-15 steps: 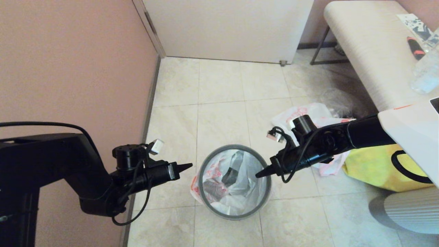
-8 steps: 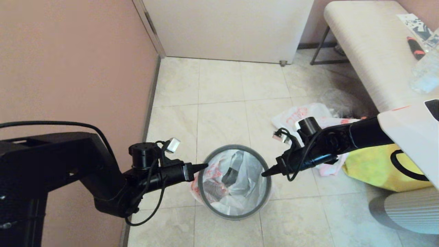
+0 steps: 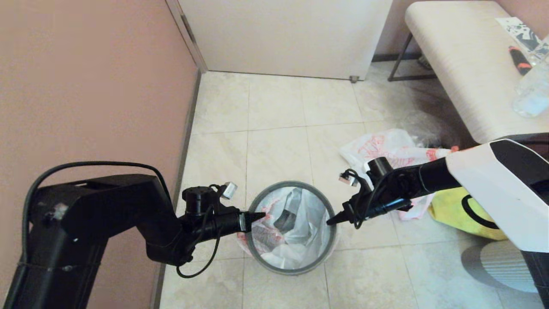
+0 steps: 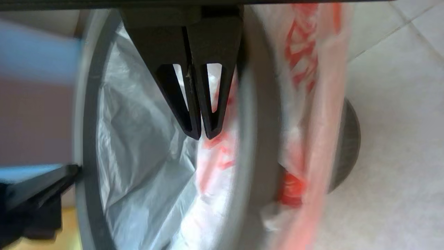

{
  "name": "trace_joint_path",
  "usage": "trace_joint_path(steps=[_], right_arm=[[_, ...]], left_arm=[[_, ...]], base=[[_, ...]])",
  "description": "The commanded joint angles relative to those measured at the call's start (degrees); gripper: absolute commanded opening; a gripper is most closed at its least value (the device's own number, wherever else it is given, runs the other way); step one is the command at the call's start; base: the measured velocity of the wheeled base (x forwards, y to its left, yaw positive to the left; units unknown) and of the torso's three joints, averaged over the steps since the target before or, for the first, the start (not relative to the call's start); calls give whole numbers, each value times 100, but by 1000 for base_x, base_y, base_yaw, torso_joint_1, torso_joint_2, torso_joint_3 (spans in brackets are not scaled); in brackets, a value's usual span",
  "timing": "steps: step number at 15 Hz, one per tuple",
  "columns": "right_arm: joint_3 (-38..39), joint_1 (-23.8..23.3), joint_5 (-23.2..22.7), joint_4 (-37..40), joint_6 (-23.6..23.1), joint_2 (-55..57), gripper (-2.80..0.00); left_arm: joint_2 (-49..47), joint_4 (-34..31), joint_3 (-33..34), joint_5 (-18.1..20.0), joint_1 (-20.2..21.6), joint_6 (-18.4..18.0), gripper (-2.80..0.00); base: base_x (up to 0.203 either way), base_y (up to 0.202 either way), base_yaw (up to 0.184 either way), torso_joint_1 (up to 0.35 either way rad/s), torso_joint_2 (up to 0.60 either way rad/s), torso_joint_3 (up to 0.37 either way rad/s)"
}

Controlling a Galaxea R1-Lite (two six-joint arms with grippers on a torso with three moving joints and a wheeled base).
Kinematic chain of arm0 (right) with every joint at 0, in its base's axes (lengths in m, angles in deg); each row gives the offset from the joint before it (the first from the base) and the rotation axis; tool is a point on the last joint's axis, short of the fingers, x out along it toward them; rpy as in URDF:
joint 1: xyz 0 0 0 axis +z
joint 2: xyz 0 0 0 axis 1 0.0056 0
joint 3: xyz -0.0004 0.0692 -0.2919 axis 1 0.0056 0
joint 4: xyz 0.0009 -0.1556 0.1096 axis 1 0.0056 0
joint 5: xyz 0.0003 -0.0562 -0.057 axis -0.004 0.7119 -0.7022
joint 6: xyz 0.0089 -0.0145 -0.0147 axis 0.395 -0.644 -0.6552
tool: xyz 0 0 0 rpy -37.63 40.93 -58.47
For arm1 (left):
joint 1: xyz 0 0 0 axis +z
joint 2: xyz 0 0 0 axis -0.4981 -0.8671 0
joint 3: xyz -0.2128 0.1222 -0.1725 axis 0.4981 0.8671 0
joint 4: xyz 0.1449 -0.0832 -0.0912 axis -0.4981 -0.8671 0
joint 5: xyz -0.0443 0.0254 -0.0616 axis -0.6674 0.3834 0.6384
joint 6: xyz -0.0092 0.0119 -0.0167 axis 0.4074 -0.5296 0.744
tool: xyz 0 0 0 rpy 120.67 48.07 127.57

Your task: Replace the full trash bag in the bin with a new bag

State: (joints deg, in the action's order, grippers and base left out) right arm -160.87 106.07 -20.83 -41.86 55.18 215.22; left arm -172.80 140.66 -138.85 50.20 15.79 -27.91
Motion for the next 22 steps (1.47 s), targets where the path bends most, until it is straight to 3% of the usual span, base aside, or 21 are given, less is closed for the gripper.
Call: trace_joint_path(steps=[1, 3, 7, 11, 13, 15, 16, 20, 22], right_arm=[[-296, -1, 15, 14, 0, 578, -280], [-644, 5, 44, 45, 45, 858, -280], [-578, 12, 54, 110, 66, 666, -280], [226, 118, 122, 238, 63, -645, -280], [936, 237, 579, 219, 124, -1568, -280], [1838, 244, 1772, 105, 200, -2432, -280], [2310, 190, 2367, -61, 279, -2926, -280], [4295, -59, 3959, -935, 555, -5078, -280], [5362, -115, 4514, -1199, 679, -6119, -280]], left_arm=[[-343, -19, -171, -79, 45, -96, -280], [-328, -13, -177, -81, 37, -107, -280], [-162, 5, -96, -81, 37, -98, -280], [848, 24, 521, -123, -96, -75, -280], [1784, 124, 1119, -421, -242, -71, -280], [2850, 233, 1790, -989, -337, -73, -280], [3464, 267, 2158, -1456, -389, -95, -280], [6071, 107, 3327, -3272, -583, -312, -280], [7394, -433, 3581, -4393, -998, -385, -280]], base=[[0, 0, 0, 0, 0, 0], [0, 0, 0, 0, 0, 0], [0, 0, 0, 0, 0, 0], [0, 0, 0, 0, 0, 0], [0, 0, 0, 0, 0, 0], [0, 0, 0, 0, 0, 0], [0, 0, 0, 0, 0, 0], [0, 0, 0, 0, 0, 0], [0, 0, 0, 0, 0, 0]])
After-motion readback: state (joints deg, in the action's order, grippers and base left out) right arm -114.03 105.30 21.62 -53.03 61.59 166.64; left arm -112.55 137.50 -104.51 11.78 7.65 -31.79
